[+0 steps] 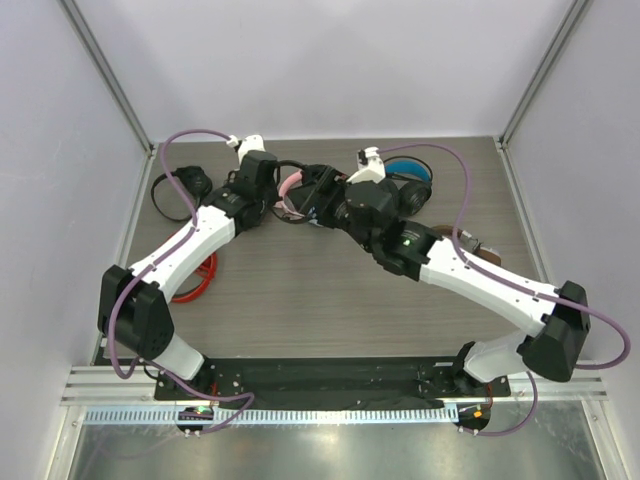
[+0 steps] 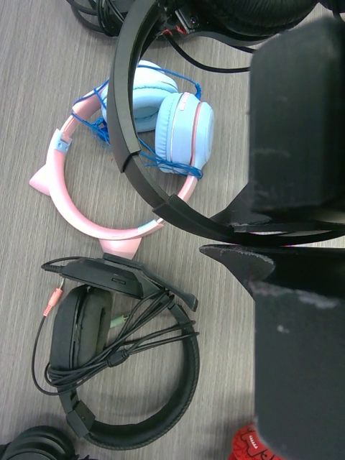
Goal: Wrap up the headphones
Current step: Place the headphones on the table
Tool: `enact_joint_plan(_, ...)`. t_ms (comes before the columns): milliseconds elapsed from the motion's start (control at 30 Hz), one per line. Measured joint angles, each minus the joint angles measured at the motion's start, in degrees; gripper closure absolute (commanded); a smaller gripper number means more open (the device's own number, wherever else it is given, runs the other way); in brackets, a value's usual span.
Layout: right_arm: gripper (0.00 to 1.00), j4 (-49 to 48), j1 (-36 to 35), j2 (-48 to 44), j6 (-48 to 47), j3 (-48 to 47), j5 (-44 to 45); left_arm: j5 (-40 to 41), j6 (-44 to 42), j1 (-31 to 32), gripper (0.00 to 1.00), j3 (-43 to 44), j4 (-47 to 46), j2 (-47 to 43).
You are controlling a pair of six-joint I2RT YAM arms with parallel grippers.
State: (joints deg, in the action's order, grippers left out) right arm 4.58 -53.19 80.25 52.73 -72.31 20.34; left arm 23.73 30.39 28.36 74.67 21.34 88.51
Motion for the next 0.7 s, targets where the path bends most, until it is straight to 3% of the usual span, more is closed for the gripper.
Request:
enact_joint_plan(367, 0.22, 1.5, 0.0, -7.2, -8.3, 2.1, 6.9, -1.3, -0.9, -0.5, 1.0, -0.5, 0.4, 0.0)
enact_joint_plan(700, 0.19, 5.9, 0.5, -10.3, -13.9, 6.8, 15.0, -3.8, -2.0, -3.5, 1.0, -8.9, 2.7, -2.2)
